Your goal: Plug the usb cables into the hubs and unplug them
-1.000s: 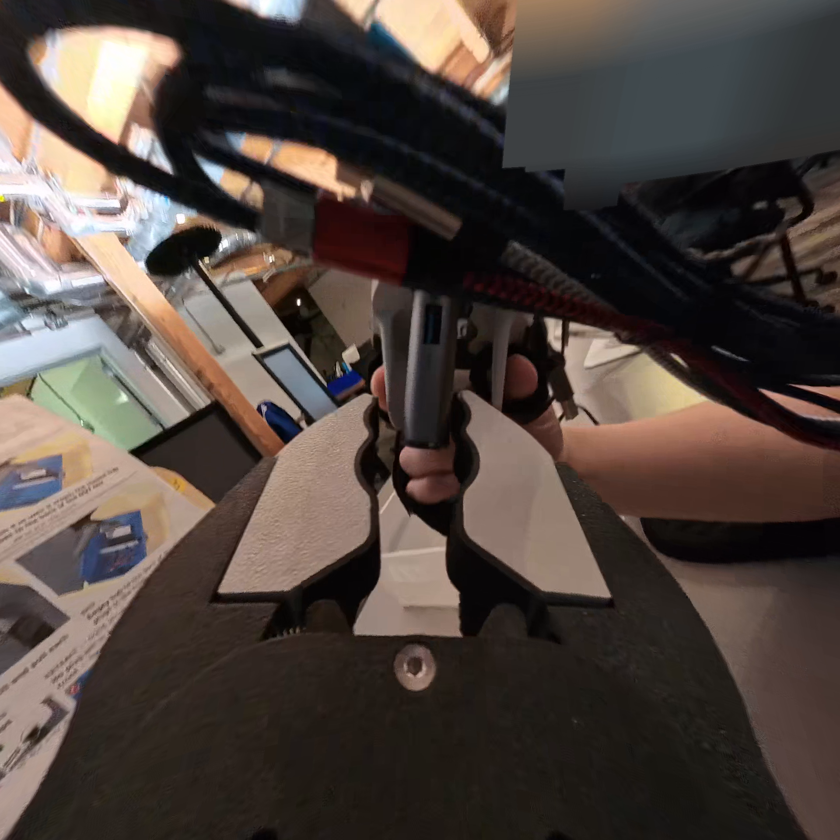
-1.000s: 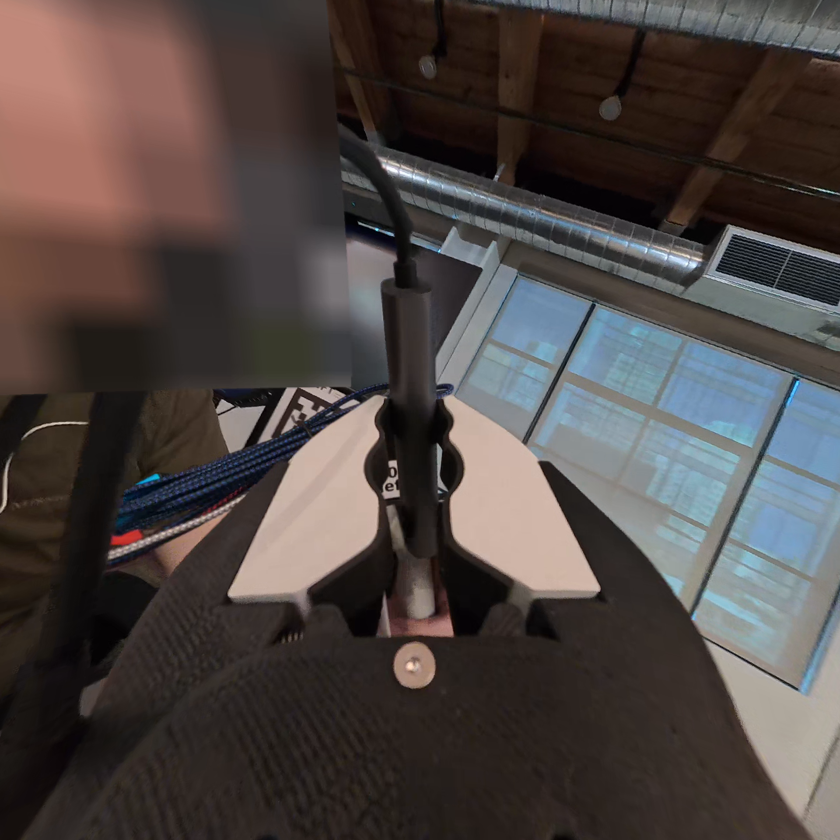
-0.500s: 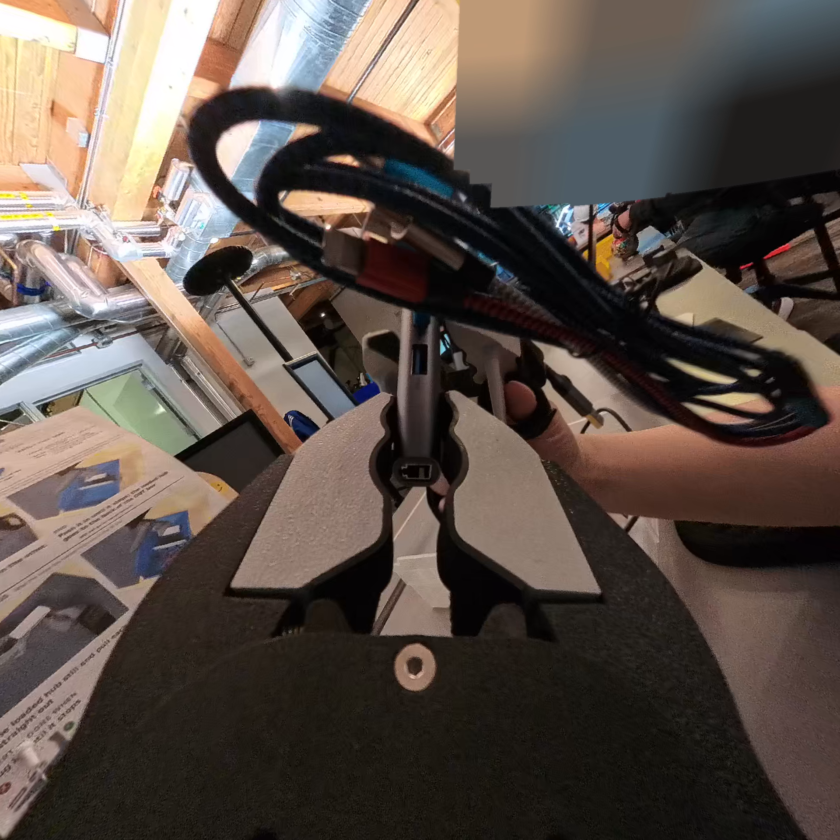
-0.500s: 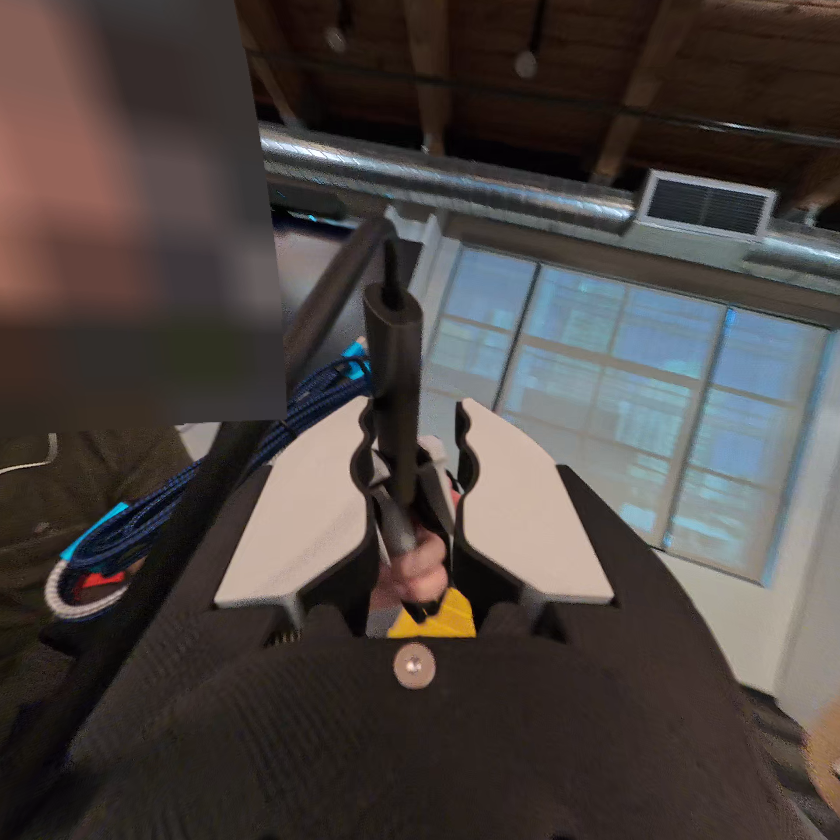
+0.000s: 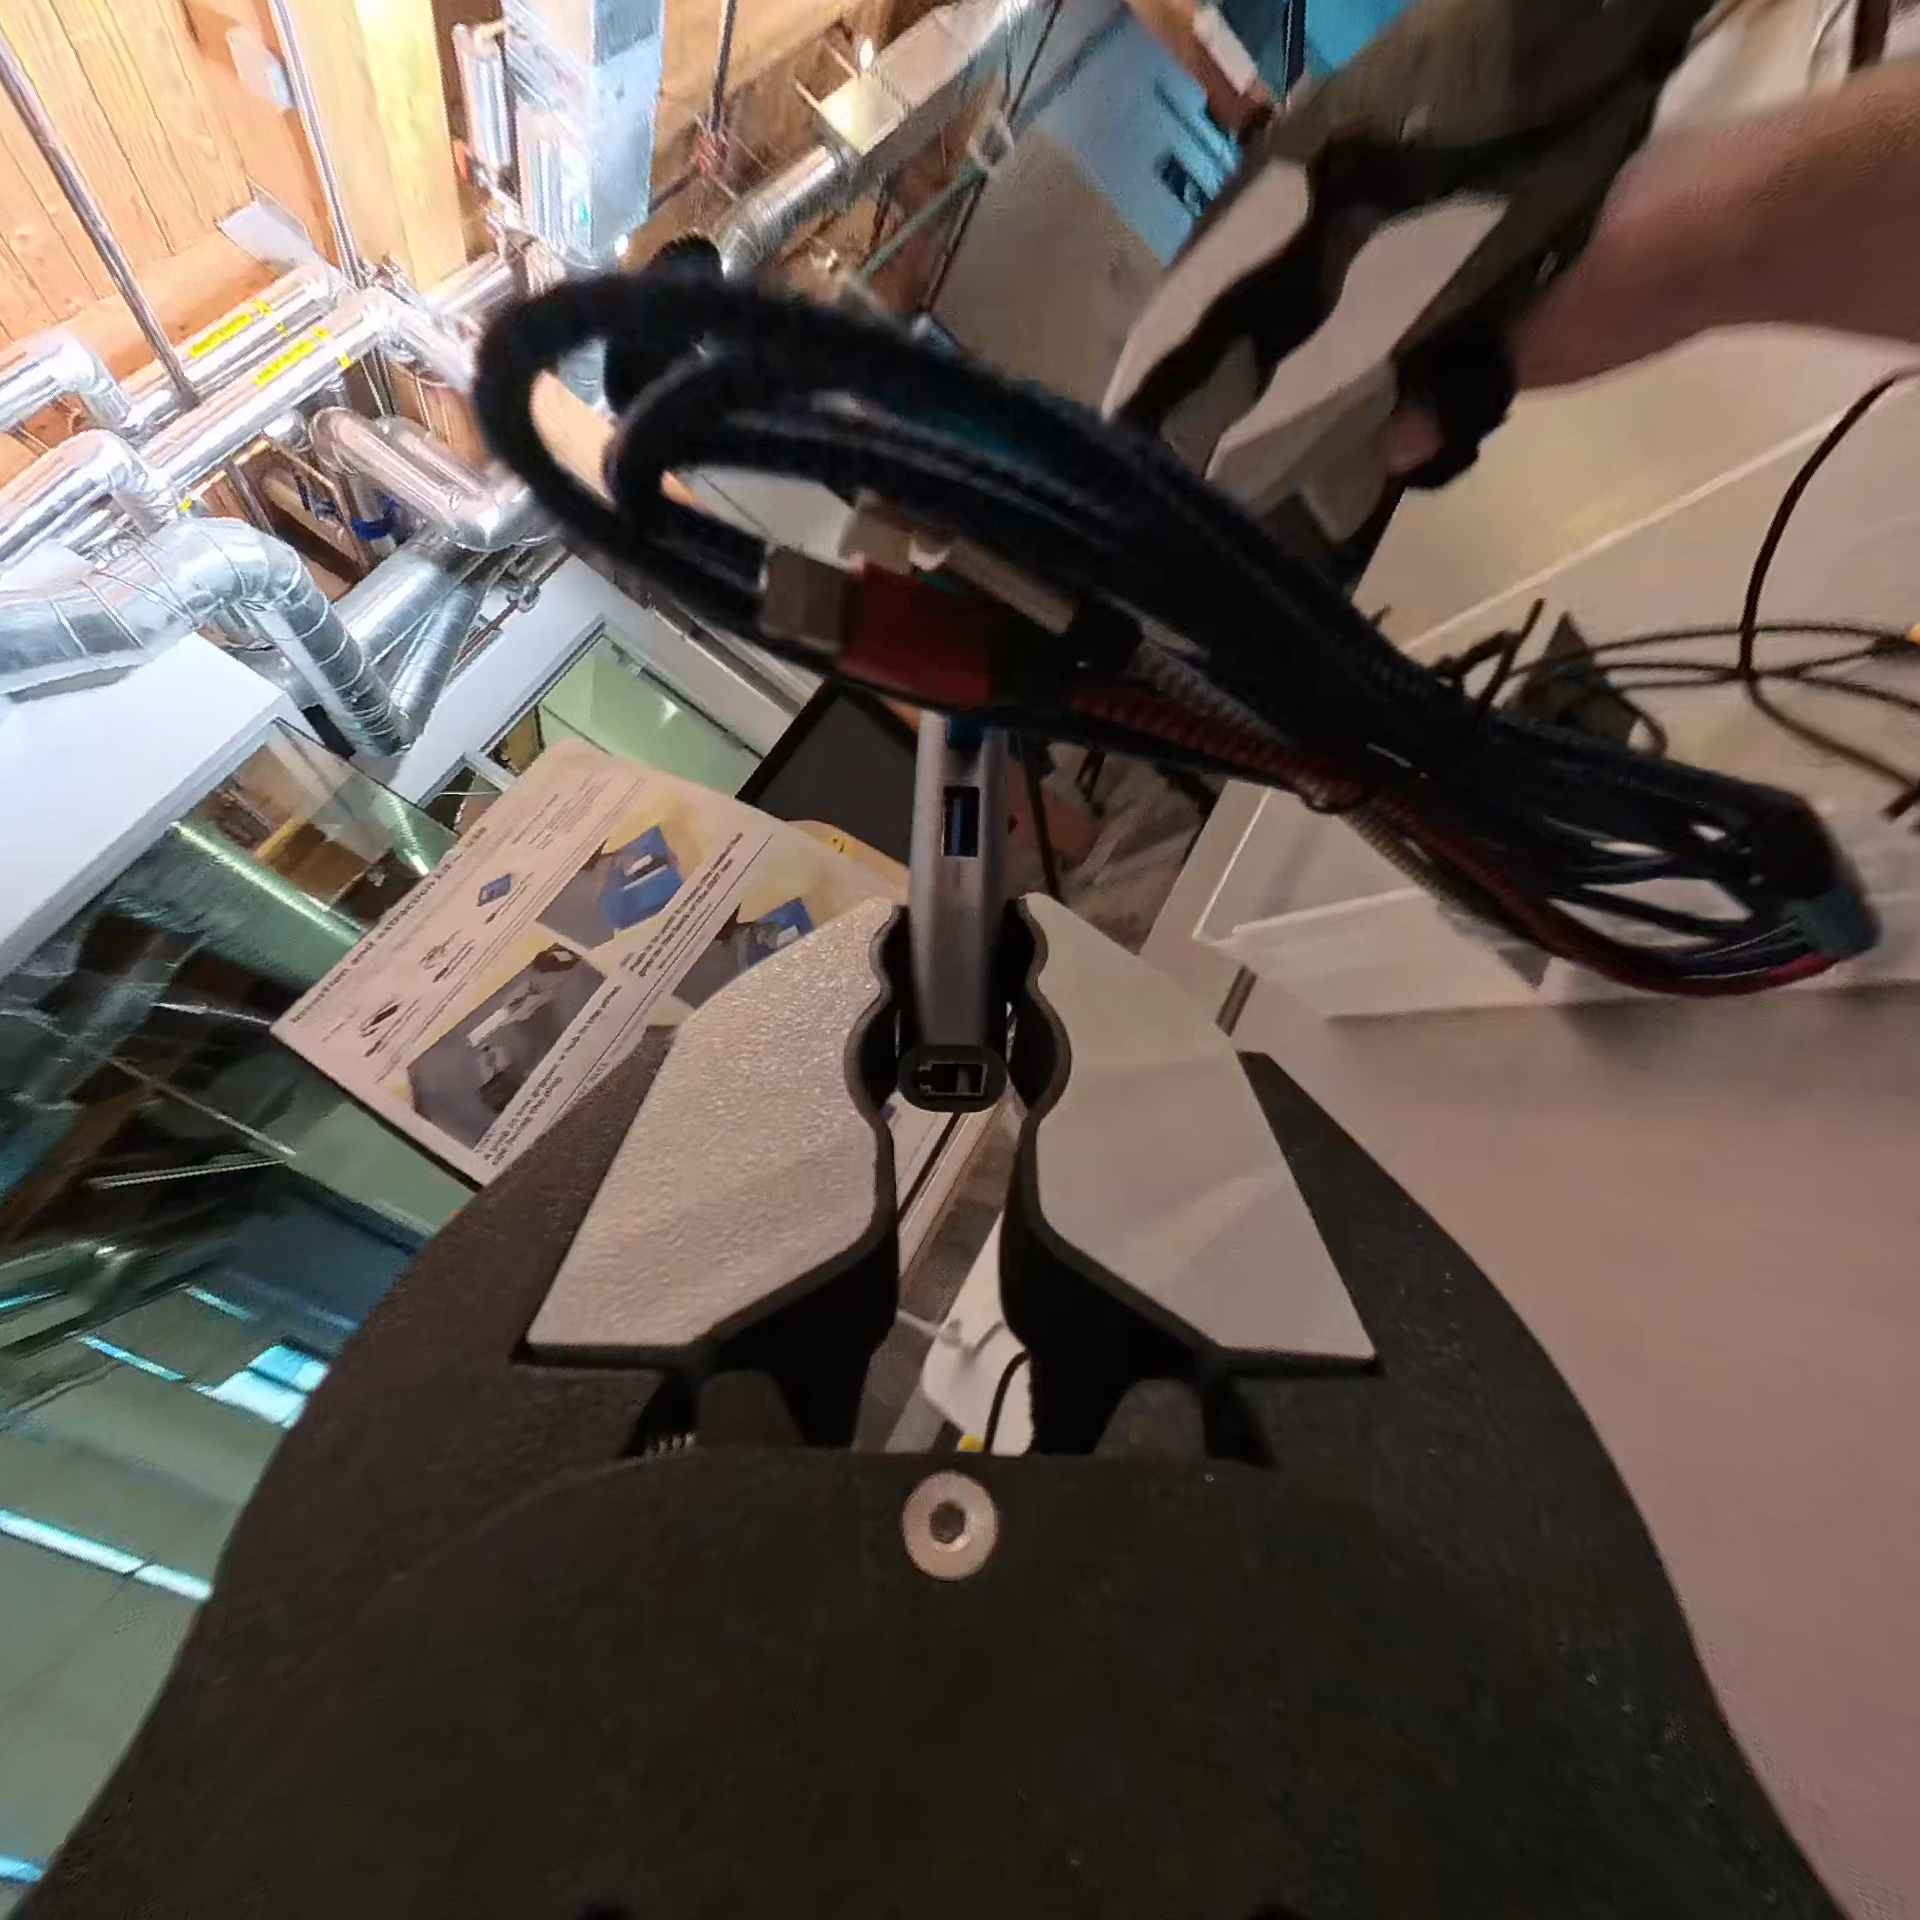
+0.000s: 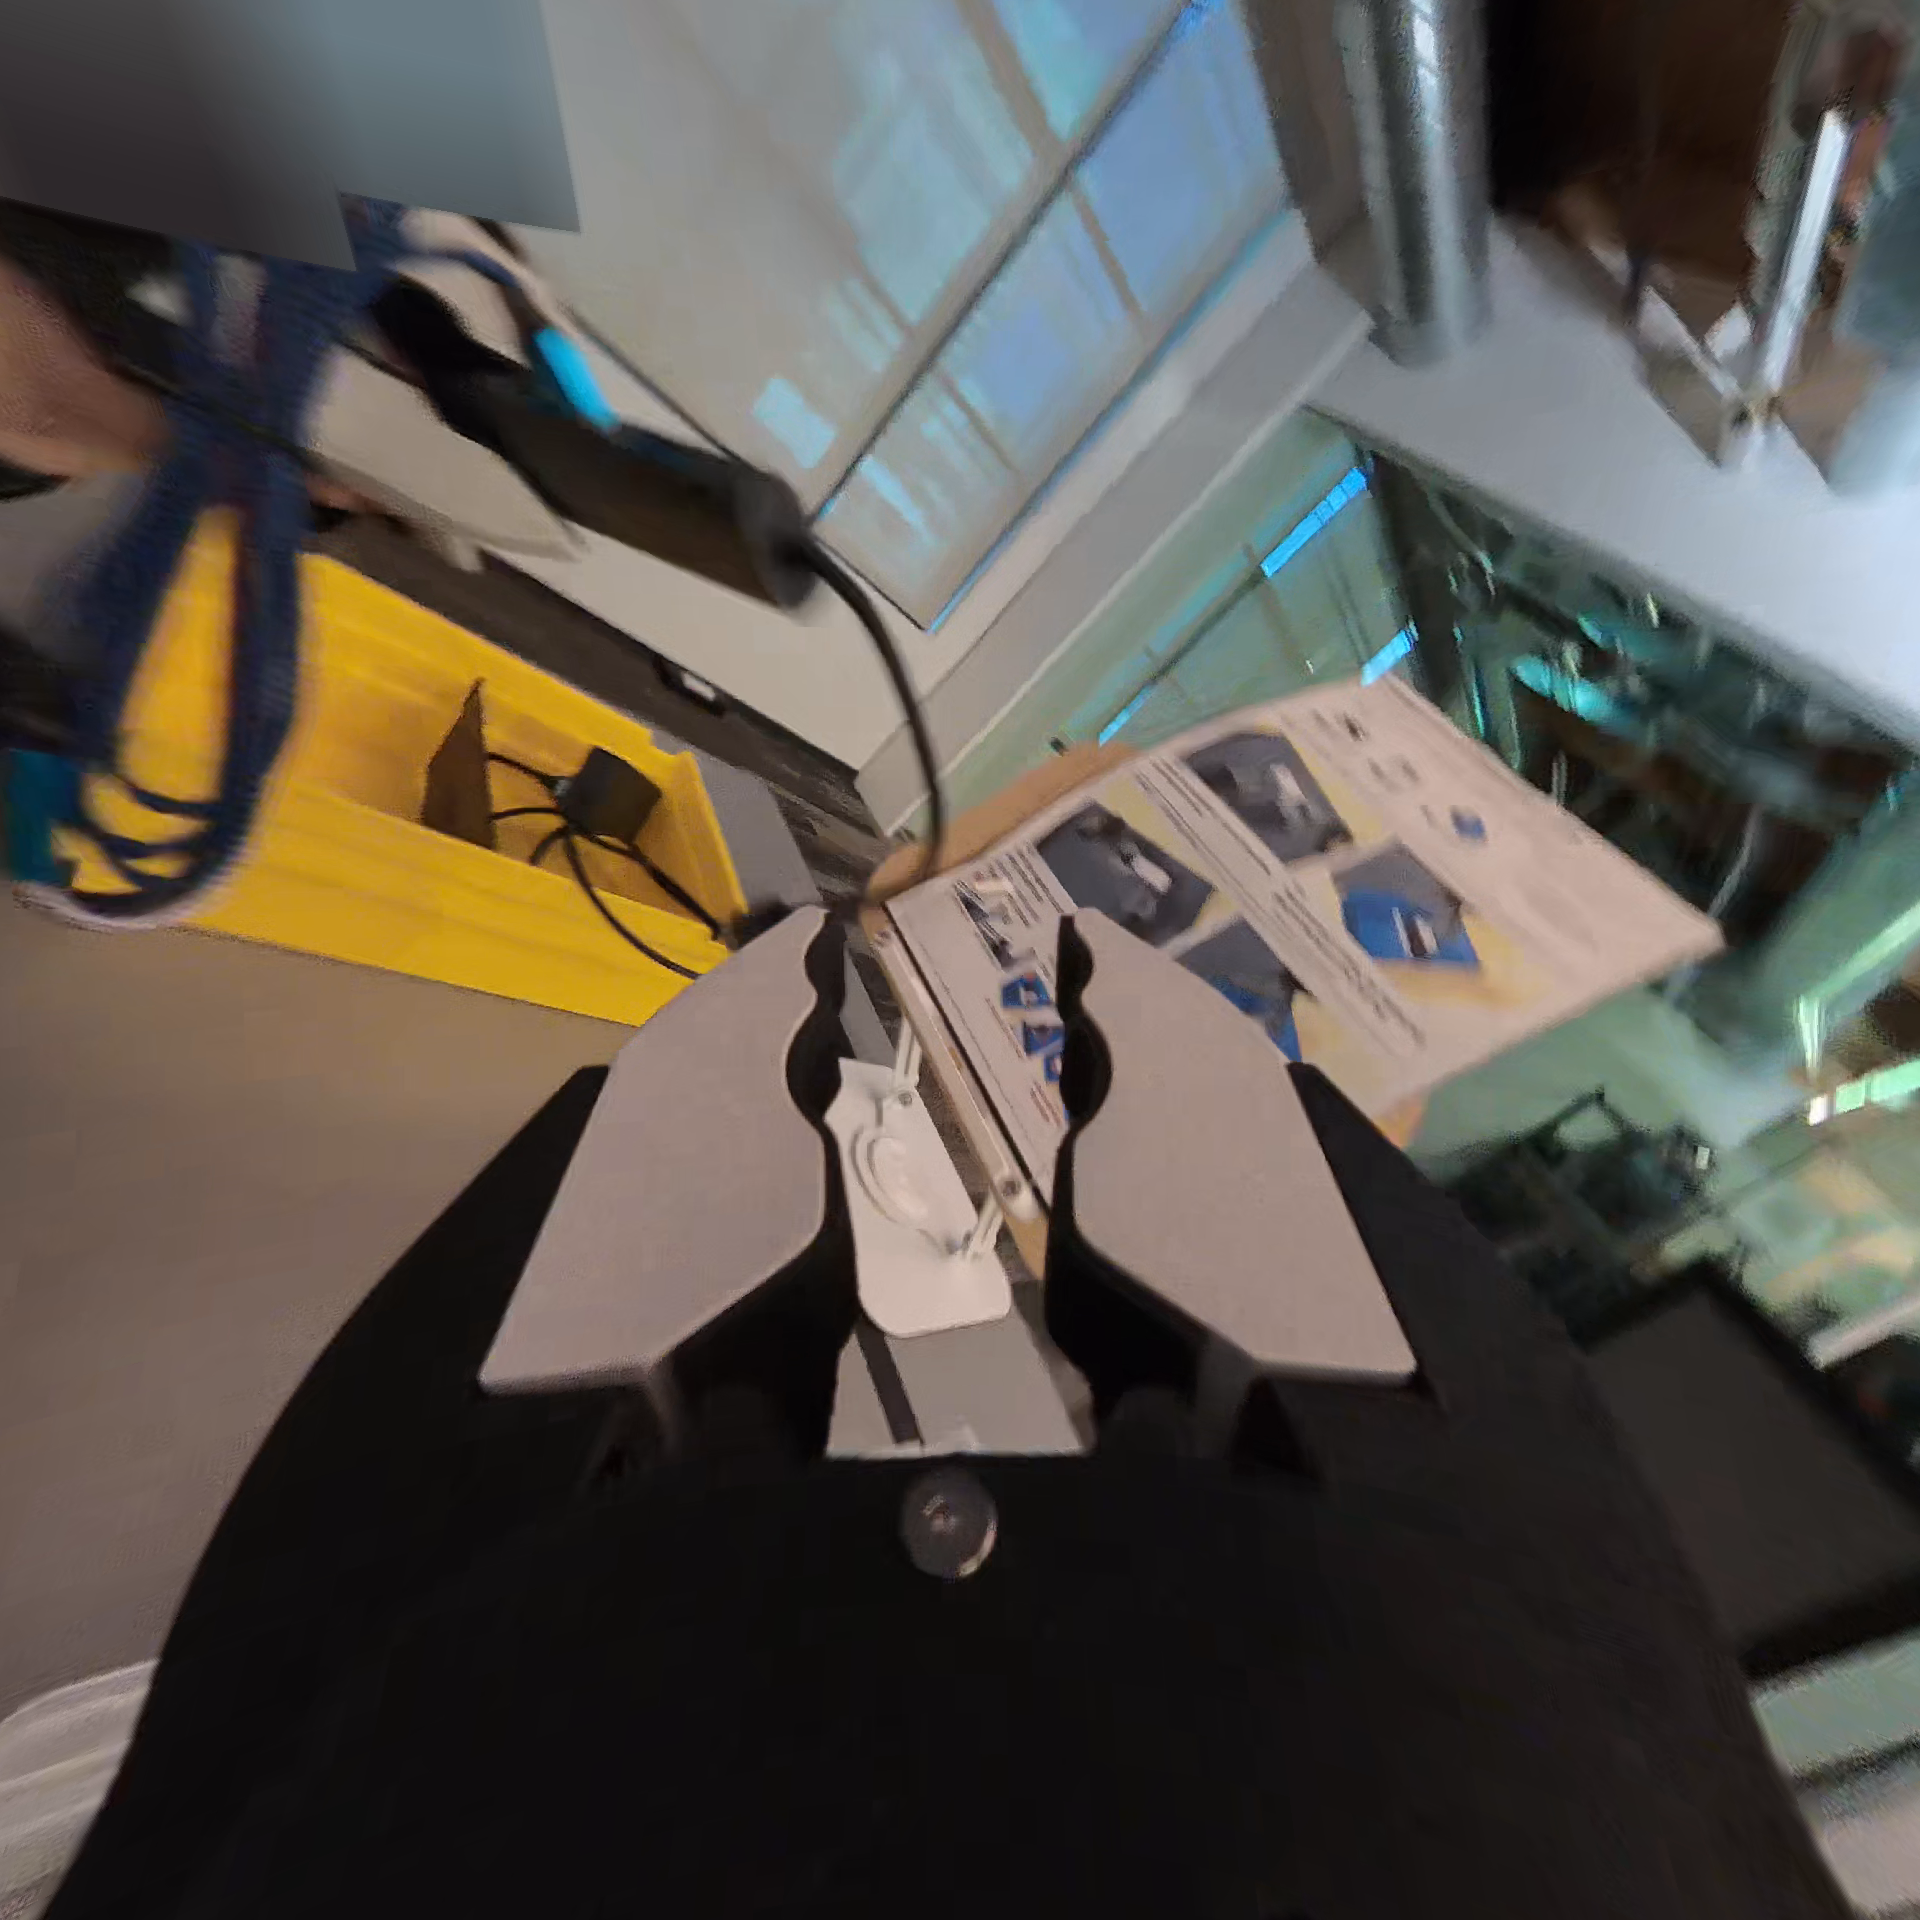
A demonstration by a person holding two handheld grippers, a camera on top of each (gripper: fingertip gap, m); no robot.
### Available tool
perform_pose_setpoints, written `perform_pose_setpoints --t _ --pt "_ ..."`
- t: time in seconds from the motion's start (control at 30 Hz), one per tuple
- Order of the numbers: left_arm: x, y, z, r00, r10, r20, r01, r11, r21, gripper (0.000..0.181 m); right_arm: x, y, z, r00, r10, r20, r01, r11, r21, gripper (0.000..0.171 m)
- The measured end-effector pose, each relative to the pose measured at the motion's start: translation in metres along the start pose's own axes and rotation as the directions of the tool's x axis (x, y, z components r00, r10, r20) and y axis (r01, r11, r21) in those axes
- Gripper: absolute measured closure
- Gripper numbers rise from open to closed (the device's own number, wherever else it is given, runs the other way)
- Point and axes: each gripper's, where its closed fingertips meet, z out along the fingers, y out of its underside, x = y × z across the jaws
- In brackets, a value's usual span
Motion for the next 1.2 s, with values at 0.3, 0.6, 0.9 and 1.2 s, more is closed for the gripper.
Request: perform_pose_setpoints --t 0.3,0.6,0.9,1.2 --pt "0.017 0.027 0.02 0.983 0.179 0.033 -0.17 0.968 -0.185 0.164 -0.051 -0.037 0.044 0.994 0.061 0.088 -0.059 0.998 -0.022 0.141" --pt "0.002 0.043 0.022 0.963 0.23 0.141 -0.176 0.932 -0.318 0.164 -0.039 -0.051 0.048 0.895 0.438 -0.084 -0.445 0.891 -0.095 0.143" --pt "0.0 0.052 0.022 0.954 0.267 0.136 -0.203 0.909 -0.364 0.164 -0.046 -0.051 0.05 0.898 0.415 -0.146 -0.435 0.887 -0.156 0.143" --pt "0.006 0.05 0.025 0.926 0.356 0.13 -0.284 0.879 -0.382 0.164 -0.043 -0.019 0.056 0.477 0.848 0.232 -0.843 0.516 -0.154 0.133"
